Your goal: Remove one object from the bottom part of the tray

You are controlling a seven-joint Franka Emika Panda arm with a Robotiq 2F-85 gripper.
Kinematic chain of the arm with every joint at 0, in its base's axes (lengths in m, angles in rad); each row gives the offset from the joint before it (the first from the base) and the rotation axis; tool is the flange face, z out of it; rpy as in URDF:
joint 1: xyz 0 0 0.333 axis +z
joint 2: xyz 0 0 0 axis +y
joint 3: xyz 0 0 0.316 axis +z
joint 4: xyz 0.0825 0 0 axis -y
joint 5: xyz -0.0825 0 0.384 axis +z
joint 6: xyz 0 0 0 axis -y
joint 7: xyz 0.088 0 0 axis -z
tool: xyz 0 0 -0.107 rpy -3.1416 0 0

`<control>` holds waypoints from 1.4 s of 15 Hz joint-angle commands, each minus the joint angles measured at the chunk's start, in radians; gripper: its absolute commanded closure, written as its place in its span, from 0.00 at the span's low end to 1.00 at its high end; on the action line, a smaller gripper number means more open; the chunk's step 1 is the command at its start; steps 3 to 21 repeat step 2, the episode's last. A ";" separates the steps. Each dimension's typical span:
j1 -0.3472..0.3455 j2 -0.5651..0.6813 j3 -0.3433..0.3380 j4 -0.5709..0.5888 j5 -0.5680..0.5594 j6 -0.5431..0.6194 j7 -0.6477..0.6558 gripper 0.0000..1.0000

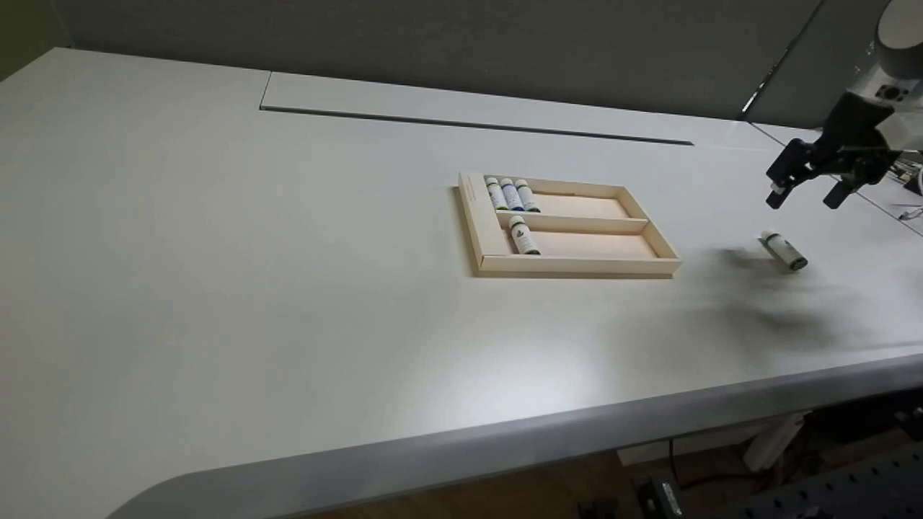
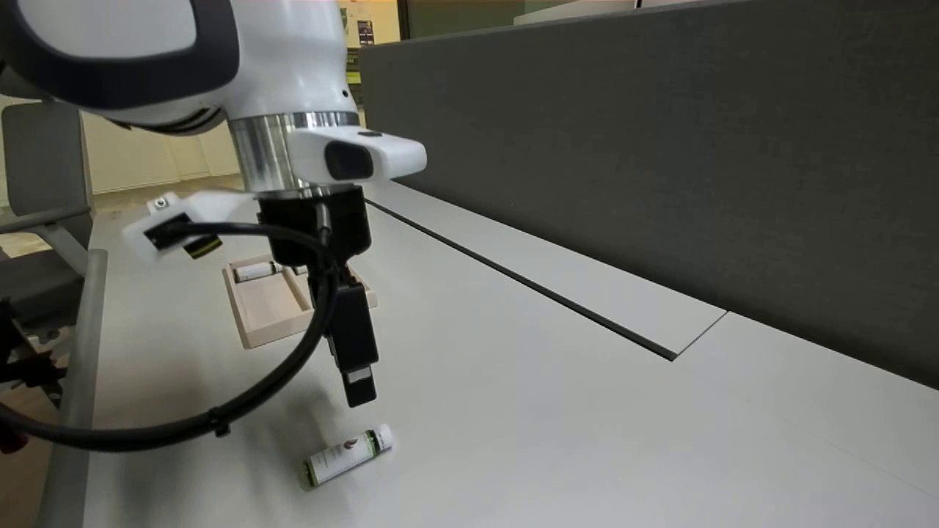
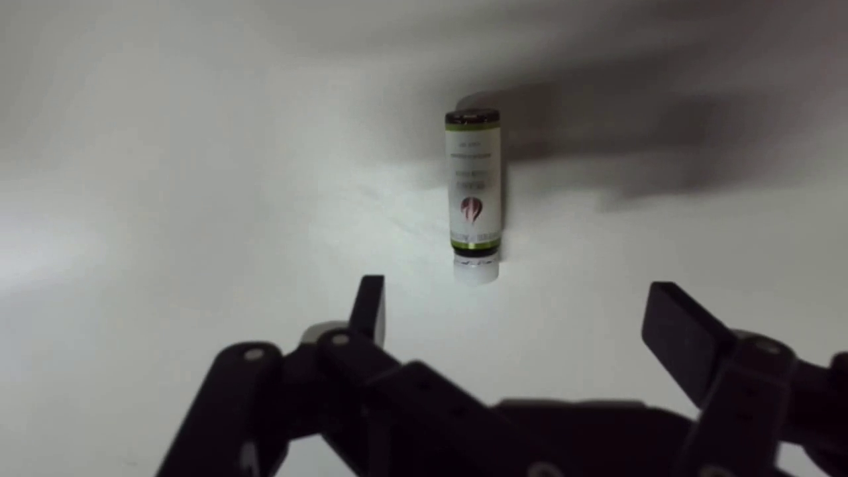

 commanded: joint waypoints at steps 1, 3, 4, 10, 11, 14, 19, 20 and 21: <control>-0.011 -0.021 0.010 -0.002 -0.009 -0.024 0.009 0.00; -0.012 -0.034 0.010 -0.006 -0.009 -0.035 0.009 0.00; -0.012 -0.034 0.010 -0.006 -0.009 -0.035 0.009 0.00; -0.012 -0.034 0.010 -0.006 -0.009 -0.035 0.009 0.00; -0.012 -0.034 0.010 -0.006 -0.009 -0.035 0.009 0.00; -0.012 -0.034 0.010 -0.006 -0.009 -0.035 0.009 0.00; -0.012 -0.034 0.010 -0.006 -0.009 -0.035 0.009 0.00; -0.012 -0.034 0.010 -0.006 -0.009 -0.035 0.009 0.00; -0.012 -0.034 0.010 -0.006 -0.009 -0.035 0.009 0.00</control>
